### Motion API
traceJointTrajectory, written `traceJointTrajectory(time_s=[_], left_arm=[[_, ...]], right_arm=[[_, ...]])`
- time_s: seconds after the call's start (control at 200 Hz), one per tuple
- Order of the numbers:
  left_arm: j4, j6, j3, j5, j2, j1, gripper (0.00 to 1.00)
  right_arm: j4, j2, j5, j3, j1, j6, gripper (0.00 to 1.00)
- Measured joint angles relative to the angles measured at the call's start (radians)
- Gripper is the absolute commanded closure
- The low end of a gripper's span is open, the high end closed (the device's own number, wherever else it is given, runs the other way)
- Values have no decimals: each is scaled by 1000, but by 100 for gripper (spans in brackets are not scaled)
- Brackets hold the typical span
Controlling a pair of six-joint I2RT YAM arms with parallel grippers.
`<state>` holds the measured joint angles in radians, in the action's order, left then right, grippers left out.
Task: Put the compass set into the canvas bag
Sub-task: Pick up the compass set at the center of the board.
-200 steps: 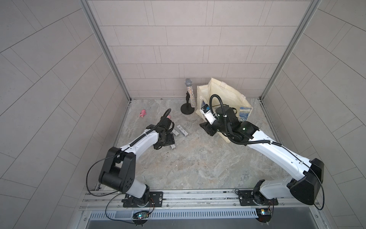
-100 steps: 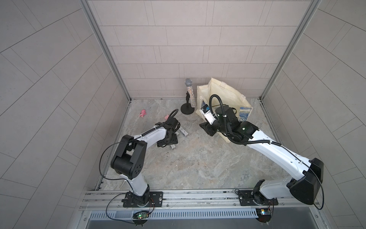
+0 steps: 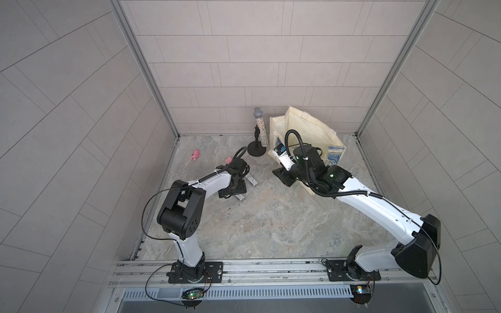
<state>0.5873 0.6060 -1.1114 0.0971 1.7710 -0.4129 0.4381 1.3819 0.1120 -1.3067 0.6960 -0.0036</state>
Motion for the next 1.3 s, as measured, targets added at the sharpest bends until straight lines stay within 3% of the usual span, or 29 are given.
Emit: traceJointTrajectory(time_s=[0.625, 0.996, 1.176, 1.301], left_arm=[[-4, 34, 0, -25, -3, -26, 9], [-33, 69, 50, 34, 14, -31, 16], [-40, 72, 74, 46, -4, -19, 11], [-41, 67, 73, 43, -4, -13, 14]], right_arm=[[14, 22, 13, 0, 0, 0, 49], [16, 24, 13, 0, 0, -1, 49], [17, 27, 15, 0, 0, -1, 49], [19, 28, 15, -3, 0, -1, 49]])
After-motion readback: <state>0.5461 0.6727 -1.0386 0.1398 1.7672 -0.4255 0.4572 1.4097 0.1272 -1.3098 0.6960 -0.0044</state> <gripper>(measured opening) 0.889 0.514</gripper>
